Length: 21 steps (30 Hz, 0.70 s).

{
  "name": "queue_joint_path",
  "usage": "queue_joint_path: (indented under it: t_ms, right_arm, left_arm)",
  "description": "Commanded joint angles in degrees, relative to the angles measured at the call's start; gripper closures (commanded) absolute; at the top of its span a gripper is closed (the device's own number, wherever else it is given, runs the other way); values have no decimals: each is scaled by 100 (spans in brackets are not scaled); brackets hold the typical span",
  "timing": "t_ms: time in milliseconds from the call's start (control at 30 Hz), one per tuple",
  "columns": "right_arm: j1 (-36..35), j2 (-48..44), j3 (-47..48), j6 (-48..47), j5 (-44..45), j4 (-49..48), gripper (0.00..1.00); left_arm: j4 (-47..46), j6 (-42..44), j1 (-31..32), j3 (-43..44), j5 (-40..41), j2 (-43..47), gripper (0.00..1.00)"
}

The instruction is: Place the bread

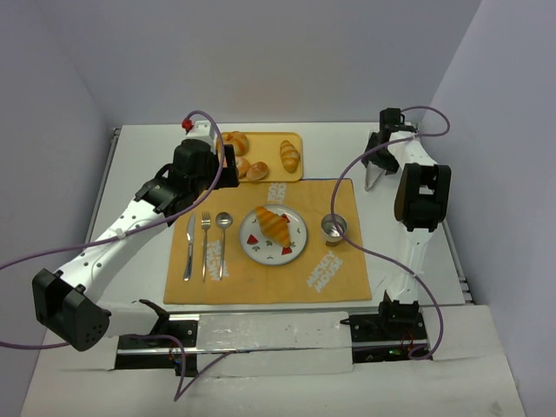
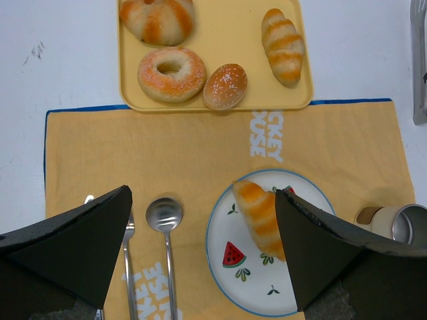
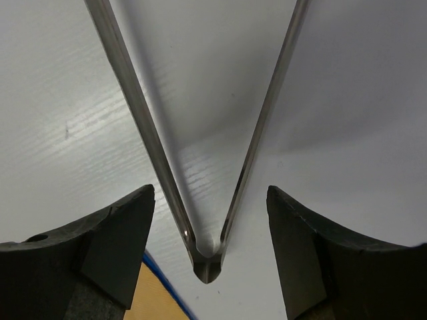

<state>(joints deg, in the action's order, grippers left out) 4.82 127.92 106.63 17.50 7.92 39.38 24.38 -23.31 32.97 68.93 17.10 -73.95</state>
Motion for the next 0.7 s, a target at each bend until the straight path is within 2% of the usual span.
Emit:
queue_joint_path:
  t_ms: [0, 167, 267, 367, 533, 667]
  right_arm:
    - [10, -643, -212, 8, 69, -166, 25]
    - [-113, -1837, -704, 78, 8, -465, 21]
    - [-209, -2523, -994, 166, -422, -720, 14]
    - [-481, -3095, -1118, 158, -625, -800, 0]
    - [-1360, -4071, -1741, 35, -704, -1159, 0]
    - [-1948, -4949, -2470, 114, -1380, -1713, 0]
  left_arm:
    - [-109, 2, 34, 156, -40, -14, 1]
    - [-91, -7, 43, 174, -23, -40, 1]
    - [-118, 2, 51, 139, 12, -5, 1]
    - [-92, 2, 43, 165, 4, -57, 1]
    - [-91, -7, 52, 174, -32, -93, 1]
    - [-109, 11, 43, 165, 12, -93, 1]
